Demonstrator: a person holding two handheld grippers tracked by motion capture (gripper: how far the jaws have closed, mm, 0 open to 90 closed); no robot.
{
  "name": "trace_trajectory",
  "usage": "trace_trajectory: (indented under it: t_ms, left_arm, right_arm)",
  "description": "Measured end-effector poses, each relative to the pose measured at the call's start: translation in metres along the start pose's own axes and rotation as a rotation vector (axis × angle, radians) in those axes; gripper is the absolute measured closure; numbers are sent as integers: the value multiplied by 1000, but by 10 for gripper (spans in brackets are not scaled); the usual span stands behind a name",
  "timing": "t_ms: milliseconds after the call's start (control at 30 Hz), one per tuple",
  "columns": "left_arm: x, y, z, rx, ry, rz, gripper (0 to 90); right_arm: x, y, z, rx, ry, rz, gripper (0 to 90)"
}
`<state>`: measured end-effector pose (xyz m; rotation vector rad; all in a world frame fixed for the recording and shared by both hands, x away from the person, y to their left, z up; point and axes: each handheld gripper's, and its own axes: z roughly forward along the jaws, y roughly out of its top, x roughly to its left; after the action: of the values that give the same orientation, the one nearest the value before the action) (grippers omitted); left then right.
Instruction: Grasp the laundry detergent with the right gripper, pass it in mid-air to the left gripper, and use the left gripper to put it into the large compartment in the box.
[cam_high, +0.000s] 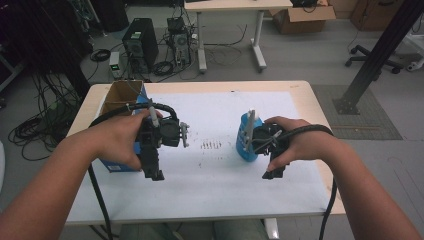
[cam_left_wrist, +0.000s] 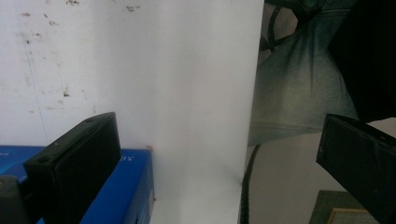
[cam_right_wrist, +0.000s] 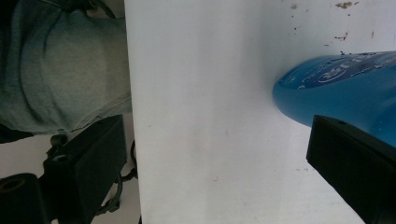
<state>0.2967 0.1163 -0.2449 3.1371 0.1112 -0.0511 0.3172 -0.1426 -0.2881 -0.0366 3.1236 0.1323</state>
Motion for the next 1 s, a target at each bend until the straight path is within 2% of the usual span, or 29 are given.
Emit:
trace_trajectory:
  t_ms: [233,633,800,1000]
  left_arm:
    - [0,0,3,8,-2,0,2]
    - [-3,-3,6,-9,-9,8,2]
    - [-5,0,11,-10,-14,12,2]
    - [-7,3,17,-8,-22,9,2]
  right_arm:
    - [1,1,2,-1,2,4,52]
    - [5,-3,2,-4,-4,14,52]
    - [9,-8,4,-14,4,11,54]
    - [12,-20,7,-28,-8,22,53]
